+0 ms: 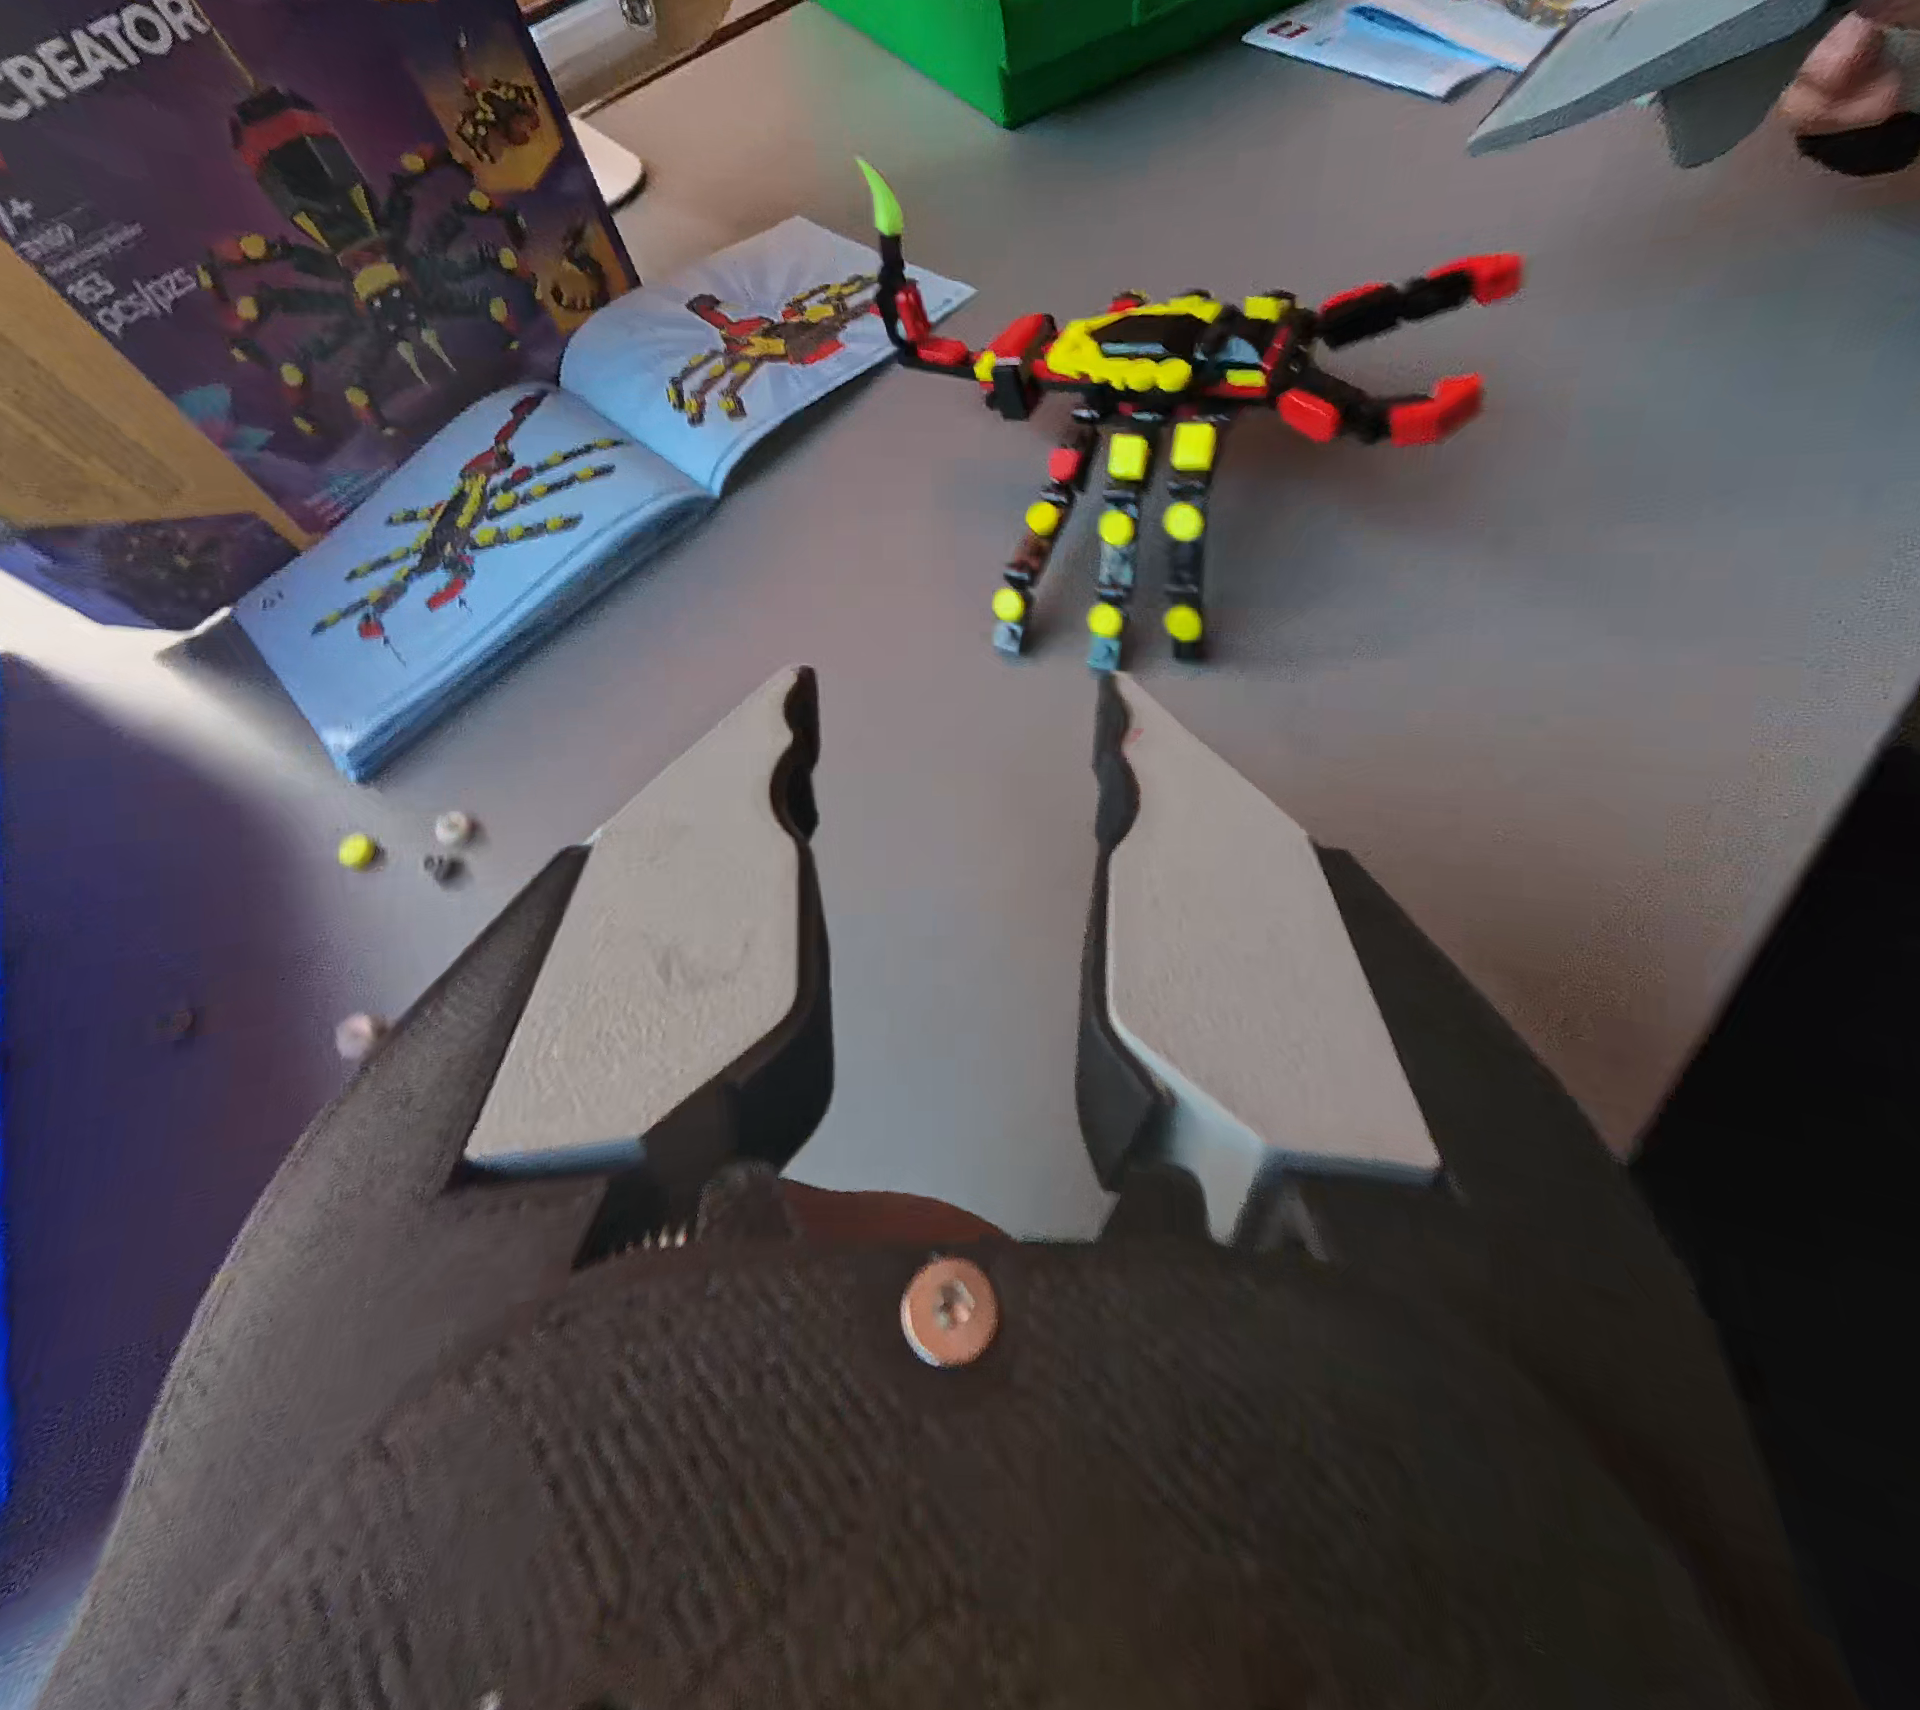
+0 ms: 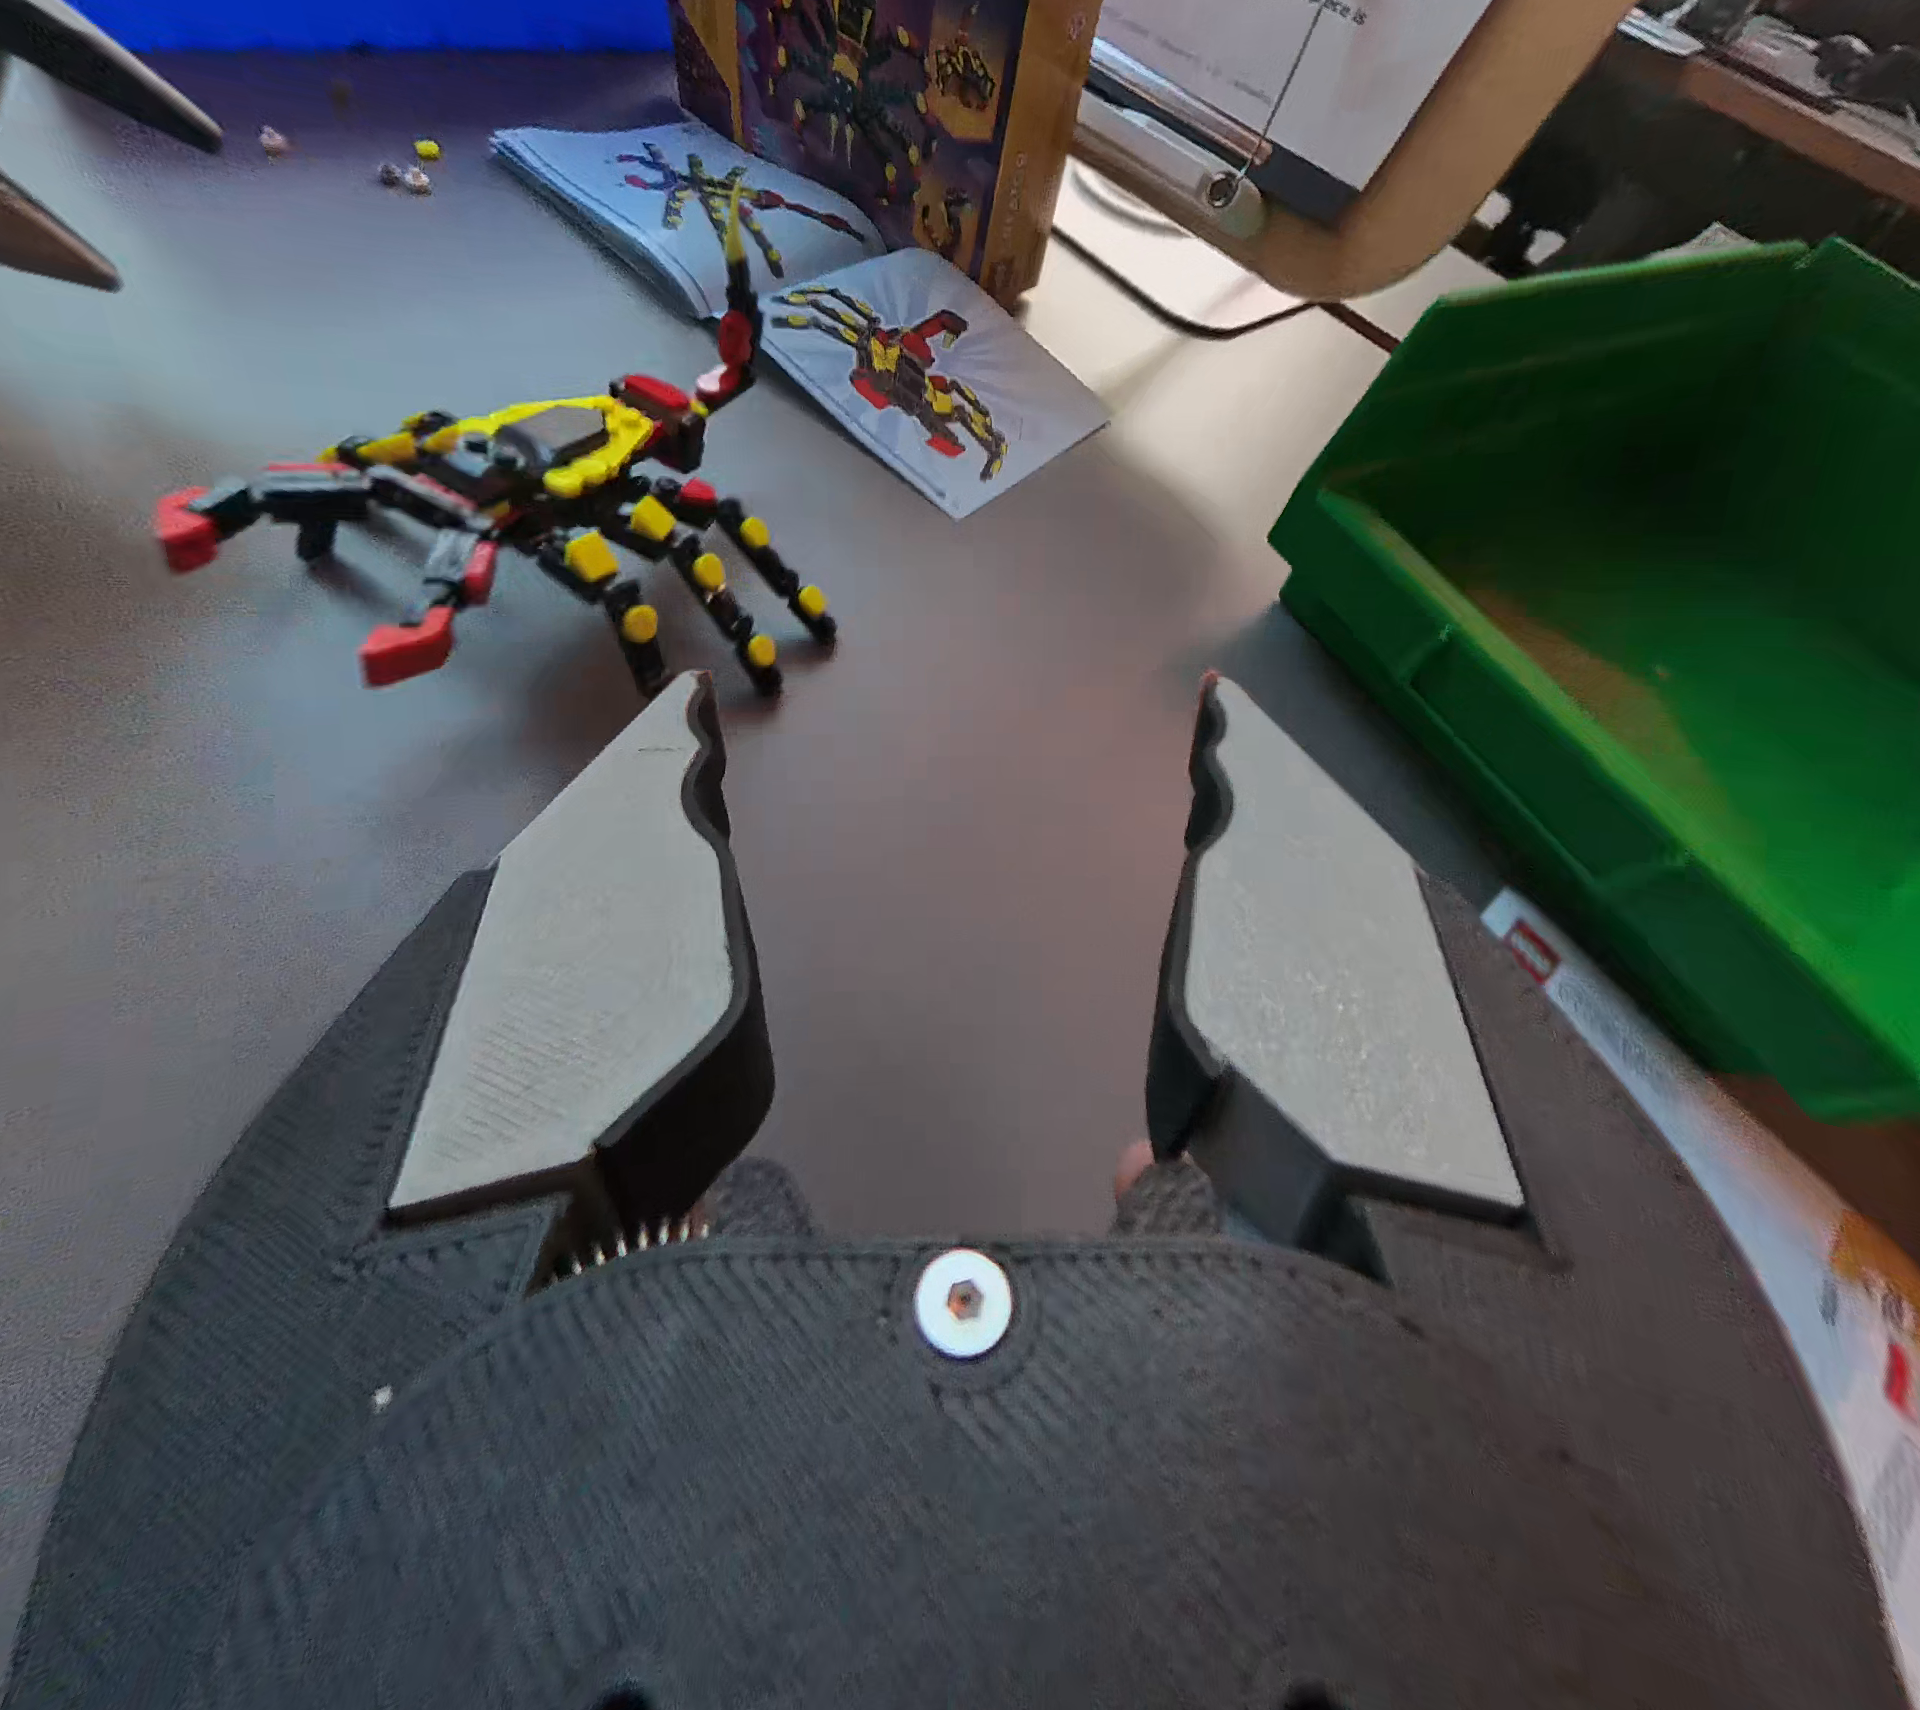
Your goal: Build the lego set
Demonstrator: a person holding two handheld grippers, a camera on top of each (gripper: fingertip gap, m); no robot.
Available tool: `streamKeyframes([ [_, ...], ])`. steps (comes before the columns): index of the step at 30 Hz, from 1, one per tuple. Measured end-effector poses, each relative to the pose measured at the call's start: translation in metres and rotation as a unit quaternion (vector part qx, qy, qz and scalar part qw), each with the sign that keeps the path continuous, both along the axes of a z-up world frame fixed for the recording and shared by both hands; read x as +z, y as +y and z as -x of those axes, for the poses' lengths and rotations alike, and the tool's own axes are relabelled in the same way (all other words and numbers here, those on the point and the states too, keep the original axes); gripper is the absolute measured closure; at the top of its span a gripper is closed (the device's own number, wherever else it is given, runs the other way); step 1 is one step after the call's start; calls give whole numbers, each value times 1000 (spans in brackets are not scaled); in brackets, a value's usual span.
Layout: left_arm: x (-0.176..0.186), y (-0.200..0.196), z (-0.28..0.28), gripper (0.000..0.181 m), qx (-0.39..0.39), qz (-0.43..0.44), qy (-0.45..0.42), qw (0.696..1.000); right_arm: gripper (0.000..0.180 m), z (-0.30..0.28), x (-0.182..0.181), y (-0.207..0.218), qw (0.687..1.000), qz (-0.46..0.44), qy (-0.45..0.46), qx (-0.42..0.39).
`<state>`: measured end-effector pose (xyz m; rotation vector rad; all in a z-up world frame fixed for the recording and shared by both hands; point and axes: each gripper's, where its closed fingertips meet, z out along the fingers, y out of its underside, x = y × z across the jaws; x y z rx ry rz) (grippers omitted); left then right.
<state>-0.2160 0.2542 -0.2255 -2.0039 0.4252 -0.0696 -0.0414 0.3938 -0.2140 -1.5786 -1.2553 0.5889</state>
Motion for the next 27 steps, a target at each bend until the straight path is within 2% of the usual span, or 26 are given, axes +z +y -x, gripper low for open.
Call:
streamKeyframes([
  [1, 0, 15, 5, 136, -11, 4, -4, 1000, 91, 11, 1, 10, 1000, -1, 3, 15],
  [6, 8, 86, 34, 136, -21, 25, 10, 999, 93, 67, 4, 46, 995, -3, -14, 99],
  [10, 3, 117, 32, 133, -51, 41, 9, 998, 102, 81, -2, 49, 991, 12, -2, 132],
  [12, -3, 121, 28, 132, -61, 38, 11, 997, 106, 81, -5, 47, 990, 18, 15, 139],
  [14, -12, 116, 21, 133, -73, 31, -8, 997, 97, 80, -14, 47, 989, 43, 13, 142],
  [17, -16, 105, 21, 134, -74, 30, -20, 997, 100, 76, -13, 52, 989, 56, 22, 132],
  [20, -5, 110, 32, 138, -56, -17, 30, 998, 101, 73, -8, 55, 990, 52, 37, 126],
  [27, -16, 111, 29, 138, -67, 4, 41, 997, 104, 75, -10, 54, 991, 38, 29, 127],
])
